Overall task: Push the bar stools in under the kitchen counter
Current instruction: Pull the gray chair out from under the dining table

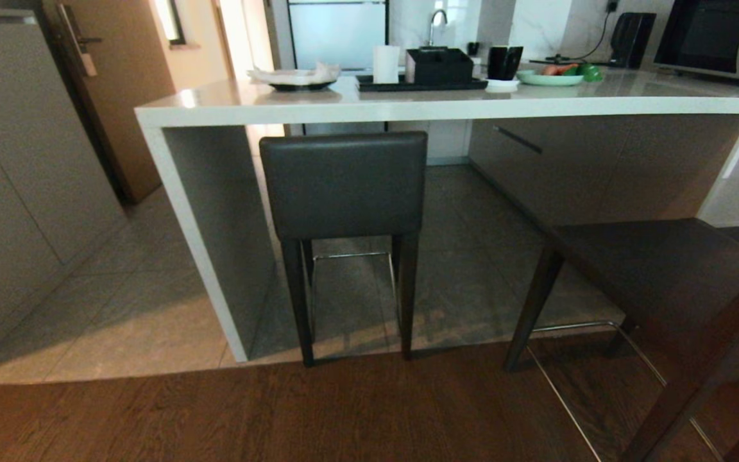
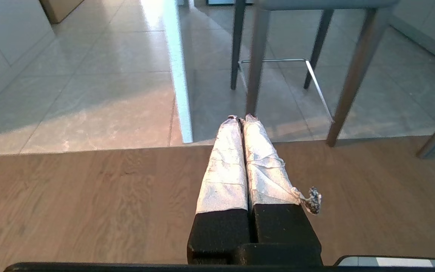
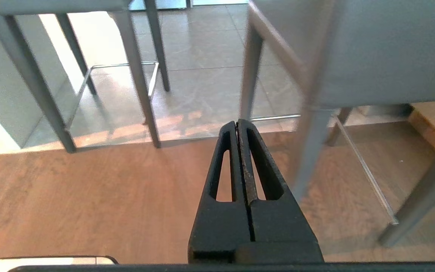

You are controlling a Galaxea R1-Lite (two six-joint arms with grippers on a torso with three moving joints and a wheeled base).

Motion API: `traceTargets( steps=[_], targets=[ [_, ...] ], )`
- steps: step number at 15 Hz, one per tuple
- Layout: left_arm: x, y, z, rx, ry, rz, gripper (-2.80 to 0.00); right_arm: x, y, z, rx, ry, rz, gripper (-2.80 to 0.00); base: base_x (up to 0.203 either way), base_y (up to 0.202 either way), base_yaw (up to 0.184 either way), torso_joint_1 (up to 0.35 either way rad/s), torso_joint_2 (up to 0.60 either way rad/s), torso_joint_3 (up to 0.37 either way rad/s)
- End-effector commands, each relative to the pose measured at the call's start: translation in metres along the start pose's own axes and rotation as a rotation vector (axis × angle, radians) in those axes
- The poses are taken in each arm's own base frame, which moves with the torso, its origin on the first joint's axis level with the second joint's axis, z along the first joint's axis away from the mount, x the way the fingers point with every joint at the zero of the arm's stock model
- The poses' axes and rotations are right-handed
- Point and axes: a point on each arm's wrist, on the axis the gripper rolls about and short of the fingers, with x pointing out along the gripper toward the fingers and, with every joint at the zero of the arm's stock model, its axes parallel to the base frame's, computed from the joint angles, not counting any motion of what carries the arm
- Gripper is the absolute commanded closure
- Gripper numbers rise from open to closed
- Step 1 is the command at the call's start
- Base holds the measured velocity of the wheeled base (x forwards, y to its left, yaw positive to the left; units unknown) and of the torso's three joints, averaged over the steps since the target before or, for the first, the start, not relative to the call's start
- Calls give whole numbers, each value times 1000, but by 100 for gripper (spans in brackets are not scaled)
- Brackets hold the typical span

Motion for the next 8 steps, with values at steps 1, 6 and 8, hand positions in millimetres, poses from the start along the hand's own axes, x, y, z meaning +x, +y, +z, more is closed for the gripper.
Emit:
traceTargets(
  steps=[1, 6, 8],
  targets=[
    [0, 0, 0, 1, 2, 1, 0, 0, 0, 0, -1, -1, 0, 0, 0, 143, -11, -3, 2, -1],
    [0, 0, 0, 1, 2, 0, 0, 0, 0, 0, -1, -1, 0, 0, 0, 19, 0, 0, 0, 0],
    [0, 0, 0, 1, 2, 1, 0, 0, 0, 0, -1, -1, 0, 0, 0, 0, 0, 0, 0, 0]
  ],
)
